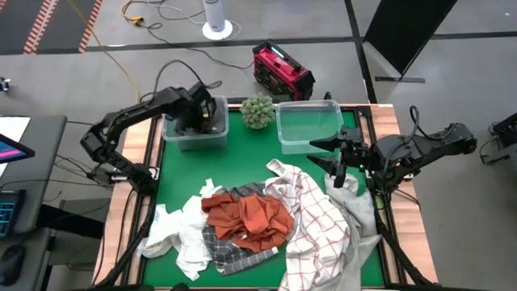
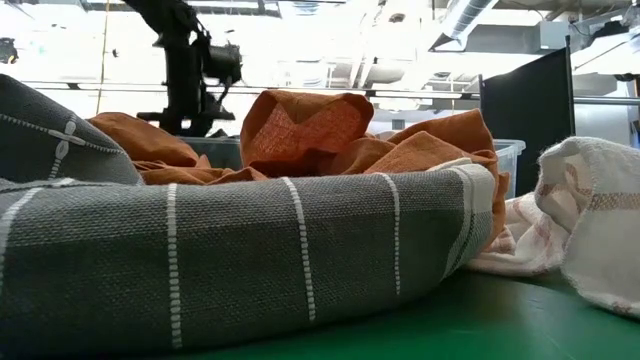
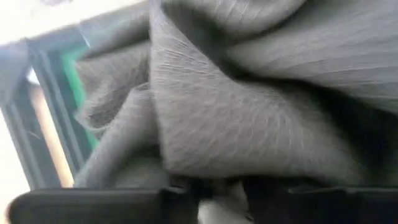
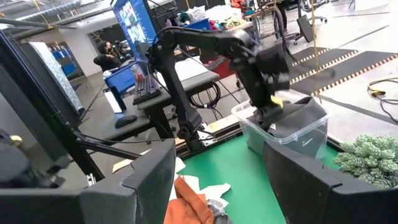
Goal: Sort towels by color in basket
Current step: Put the dark gray towel into the left transparent bin, then put the white pattern towel into the right transparent bin
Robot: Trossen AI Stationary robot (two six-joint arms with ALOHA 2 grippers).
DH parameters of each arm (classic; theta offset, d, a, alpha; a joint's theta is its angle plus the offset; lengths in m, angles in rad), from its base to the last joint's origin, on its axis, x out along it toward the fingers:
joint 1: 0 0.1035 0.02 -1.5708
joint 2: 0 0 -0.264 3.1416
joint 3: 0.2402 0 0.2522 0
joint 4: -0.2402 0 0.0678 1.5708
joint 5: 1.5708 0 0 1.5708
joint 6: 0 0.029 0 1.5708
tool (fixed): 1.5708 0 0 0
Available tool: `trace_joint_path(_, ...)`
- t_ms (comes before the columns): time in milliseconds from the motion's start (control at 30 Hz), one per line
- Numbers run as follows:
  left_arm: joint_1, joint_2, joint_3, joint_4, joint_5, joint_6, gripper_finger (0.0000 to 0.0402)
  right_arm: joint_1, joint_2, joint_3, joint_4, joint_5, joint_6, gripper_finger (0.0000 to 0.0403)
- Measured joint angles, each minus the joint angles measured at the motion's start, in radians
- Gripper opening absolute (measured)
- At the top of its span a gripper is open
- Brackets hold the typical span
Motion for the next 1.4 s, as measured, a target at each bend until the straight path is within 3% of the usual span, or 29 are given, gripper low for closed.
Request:
trace_joint_path(300,-0.001,-0.100,0.200,-0.124,0.015,0.119,0.0213,-0.001,0.014,0.000,-0.061,-0.021,-0.006,0.0269)
trace_joint_path(433,-0.026,-0.190,0.218,-0.061,0.080,0.136,0.0242,-0.012,0.099,0.001,-0.153,-0.152,0.002,0.0269)
trace_joint_path(567,-0.094,-0.298,0.186,0.049,0.169,0.163,0.0246,-0.021,0.225,-0.001,-0.170,-0.263,0.005,0.0269)
trace_joint_path(900,-0.311,-0.376,0.171,0.092,0.146,0.110,0.0247,-0.054,0.507,0.000,-0.073,-0.509,-0.049,0.0271)
trace_joint_path(1200,-0.566,-0.349,0.171,0.055,0.181,0.229,0.0247,-0.060,0.700,0.078,-0.056,-0.512,0.018,0.0271)
trace_joint_path(1400,-0.665,-0.358,0.171,0.033,0.142,0.215,0.0247,-0.080,0.747,0.219,-0.357,-0.429,0.102,0.0271)
